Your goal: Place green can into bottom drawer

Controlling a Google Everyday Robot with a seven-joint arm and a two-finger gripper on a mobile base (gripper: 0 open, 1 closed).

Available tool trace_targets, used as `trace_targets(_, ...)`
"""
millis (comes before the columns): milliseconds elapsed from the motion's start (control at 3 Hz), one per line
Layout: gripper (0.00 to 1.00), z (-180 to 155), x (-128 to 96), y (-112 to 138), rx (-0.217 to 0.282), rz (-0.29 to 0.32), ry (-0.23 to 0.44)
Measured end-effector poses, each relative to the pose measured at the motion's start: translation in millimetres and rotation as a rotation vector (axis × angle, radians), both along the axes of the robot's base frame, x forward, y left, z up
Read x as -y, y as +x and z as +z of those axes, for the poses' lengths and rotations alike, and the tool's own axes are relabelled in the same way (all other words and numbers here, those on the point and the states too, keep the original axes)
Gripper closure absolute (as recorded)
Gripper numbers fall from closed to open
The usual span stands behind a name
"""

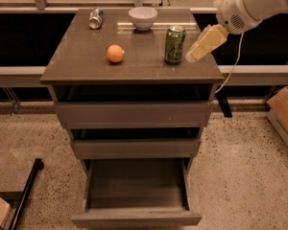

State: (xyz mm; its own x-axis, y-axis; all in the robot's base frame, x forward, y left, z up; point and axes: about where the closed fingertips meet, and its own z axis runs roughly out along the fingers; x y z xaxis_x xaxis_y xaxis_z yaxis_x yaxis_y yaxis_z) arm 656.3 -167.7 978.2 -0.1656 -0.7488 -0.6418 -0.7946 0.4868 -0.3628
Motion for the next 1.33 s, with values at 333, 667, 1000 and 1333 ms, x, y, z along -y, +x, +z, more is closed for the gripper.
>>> trace_targets(333, 0.0, -1, -25, 29, 0.052, -0.039, 0.084)
trace_targets(667, 0.0, 0, -41, 64, 0.092, -0.078, 0.131)
trace_targets(1000, 0.0, -15, -59, 109, 0.072, -0.112, 0.15)
trace_targets(1333, 0.0, -74, -123, 152, -0.042, 0.035, 0.106)
